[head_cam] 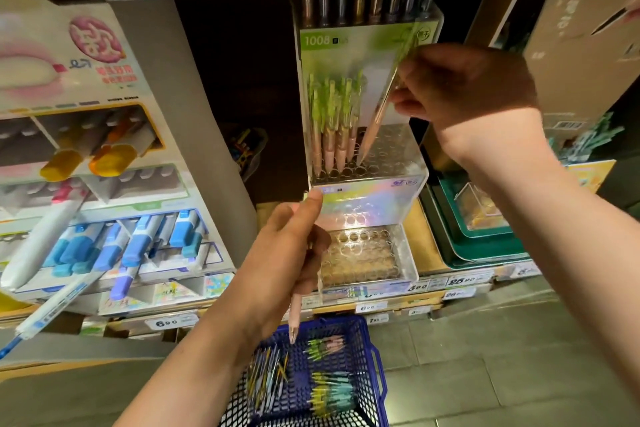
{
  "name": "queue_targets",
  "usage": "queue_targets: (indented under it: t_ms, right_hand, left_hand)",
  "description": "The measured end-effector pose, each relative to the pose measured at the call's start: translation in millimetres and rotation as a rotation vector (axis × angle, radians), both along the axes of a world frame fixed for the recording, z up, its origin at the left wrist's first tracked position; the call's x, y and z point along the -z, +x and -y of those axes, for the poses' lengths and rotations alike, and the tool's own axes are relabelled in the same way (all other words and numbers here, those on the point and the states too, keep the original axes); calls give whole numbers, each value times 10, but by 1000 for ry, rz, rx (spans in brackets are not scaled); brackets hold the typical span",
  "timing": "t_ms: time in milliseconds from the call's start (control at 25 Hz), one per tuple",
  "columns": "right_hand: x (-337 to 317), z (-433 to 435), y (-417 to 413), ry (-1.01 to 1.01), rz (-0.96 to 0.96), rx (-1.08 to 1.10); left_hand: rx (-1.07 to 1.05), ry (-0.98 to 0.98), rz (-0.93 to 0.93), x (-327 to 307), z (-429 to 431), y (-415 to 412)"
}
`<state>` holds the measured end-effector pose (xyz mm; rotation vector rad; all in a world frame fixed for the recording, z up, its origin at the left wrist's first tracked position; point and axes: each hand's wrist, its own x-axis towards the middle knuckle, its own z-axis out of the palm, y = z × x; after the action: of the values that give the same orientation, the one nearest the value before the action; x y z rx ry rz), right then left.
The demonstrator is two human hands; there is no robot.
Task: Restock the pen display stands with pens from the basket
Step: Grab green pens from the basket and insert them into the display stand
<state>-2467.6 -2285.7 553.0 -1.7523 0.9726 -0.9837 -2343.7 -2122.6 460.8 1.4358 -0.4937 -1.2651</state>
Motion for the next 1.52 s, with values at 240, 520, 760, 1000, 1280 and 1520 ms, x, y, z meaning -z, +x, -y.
queue_targets:
  t_ms: [240,520,760,1000,1280,1520]
  right_hand:
    - [114,25,143,-173,-21,79]
    - [295,79,209,-158,-221,10]
    - [323,37,167,-225,-463,-26]
    - [365,-194,88,69,-345,-53]
    - [232,-395,108,239,-117,-163]
    - [1,-183,243,-4,33,-34]
  left_hand:
    - [-105,-163,-292,-10,3,-52]
    - [-54,-303,-100,-24,-79,-17]
    - [-107,-338,7,1,-54,-33]
    - [-177,-401,21,-28,33,-43]
    - [-231,-372,77,-63,68,-5]
    - [-276,-268,22,38,-124,55]
